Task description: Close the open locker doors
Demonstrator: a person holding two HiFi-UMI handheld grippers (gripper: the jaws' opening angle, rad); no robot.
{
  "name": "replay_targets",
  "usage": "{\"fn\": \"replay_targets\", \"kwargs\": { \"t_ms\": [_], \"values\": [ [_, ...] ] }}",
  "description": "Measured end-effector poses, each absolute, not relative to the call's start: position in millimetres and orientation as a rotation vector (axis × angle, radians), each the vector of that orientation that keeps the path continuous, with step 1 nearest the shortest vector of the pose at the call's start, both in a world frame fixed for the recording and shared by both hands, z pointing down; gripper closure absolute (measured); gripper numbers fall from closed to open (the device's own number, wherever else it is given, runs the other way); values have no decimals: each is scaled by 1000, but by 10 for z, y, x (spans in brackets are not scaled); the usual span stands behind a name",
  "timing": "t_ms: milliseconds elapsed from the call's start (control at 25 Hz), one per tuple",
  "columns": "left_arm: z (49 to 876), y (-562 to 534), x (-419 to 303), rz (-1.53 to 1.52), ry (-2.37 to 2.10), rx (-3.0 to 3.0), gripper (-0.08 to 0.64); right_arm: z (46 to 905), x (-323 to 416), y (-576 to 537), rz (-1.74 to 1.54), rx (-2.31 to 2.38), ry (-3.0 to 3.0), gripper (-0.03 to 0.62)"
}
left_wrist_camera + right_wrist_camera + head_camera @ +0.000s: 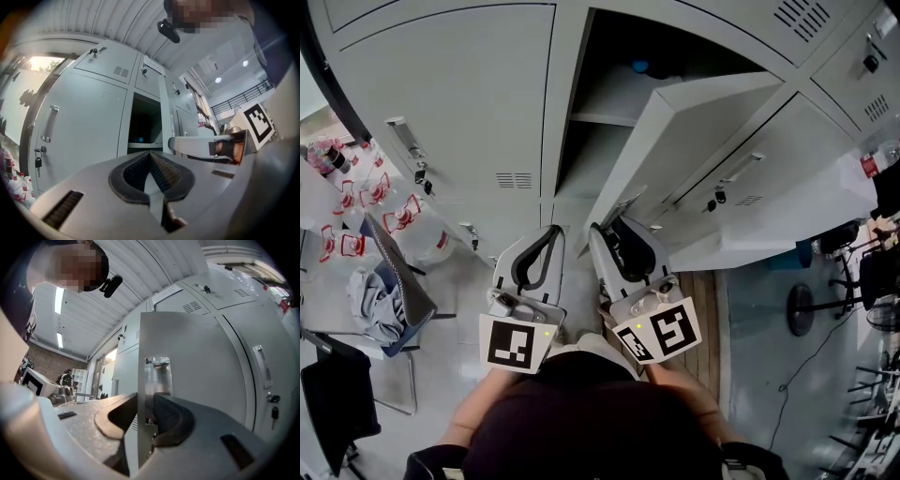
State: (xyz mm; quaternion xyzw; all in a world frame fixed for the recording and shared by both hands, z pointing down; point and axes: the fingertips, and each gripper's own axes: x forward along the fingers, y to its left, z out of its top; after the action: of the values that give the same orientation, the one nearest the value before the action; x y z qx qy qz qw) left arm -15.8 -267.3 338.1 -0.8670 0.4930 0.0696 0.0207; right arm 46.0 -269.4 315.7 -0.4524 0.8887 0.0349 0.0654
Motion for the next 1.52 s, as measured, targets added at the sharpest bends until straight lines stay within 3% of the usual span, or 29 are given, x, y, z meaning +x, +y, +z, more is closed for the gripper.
{"fn": "replay_targets", "kwargs": {
  "t_ms": [1520],
  "values": [
    [3454, -3070, -358, 205, 1592, -2682, 558, 3151, 174, -3248, 104, -1363, 2680, 498]
  ]
}}
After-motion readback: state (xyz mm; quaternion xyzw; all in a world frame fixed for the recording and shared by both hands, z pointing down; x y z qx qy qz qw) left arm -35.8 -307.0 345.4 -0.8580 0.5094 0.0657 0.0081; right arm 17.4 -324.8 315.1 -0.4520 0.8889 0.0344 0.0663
